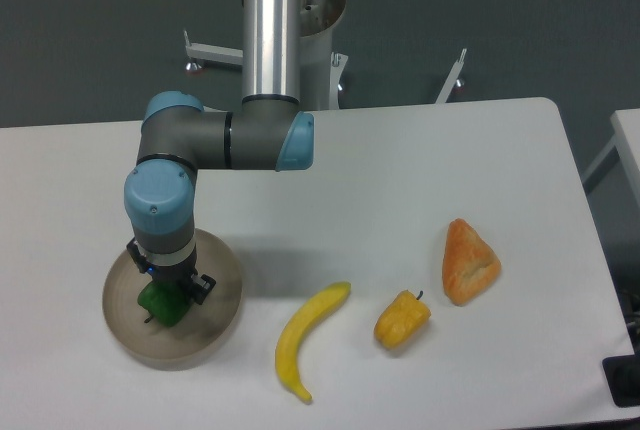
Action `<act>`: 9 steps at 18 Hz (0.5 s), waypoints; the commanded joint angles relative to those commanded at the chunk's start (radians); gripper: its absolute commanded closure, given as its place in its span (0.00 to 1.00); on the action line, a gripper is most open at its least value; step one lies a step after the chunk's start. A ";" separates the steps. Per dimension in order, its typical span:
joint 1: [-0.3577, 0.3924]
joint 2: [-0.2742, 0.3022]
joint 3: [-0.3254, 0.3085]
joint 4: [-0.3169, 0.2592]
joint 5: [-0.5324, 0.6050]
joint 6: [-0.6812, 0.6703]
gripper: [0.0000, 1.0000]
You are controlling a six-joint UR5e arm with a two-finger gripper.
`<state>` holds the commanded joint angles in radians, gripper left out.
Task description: Place the green pepper on the plate
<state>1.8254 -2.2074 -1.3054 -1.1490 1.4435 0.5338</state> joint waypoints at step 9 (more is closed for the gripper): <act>0.009 0.040 0.014 0.006 0.002 0.005 0.00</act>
<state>1.8346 -2.1676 -1.2916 -1.1428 1.4450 0.5384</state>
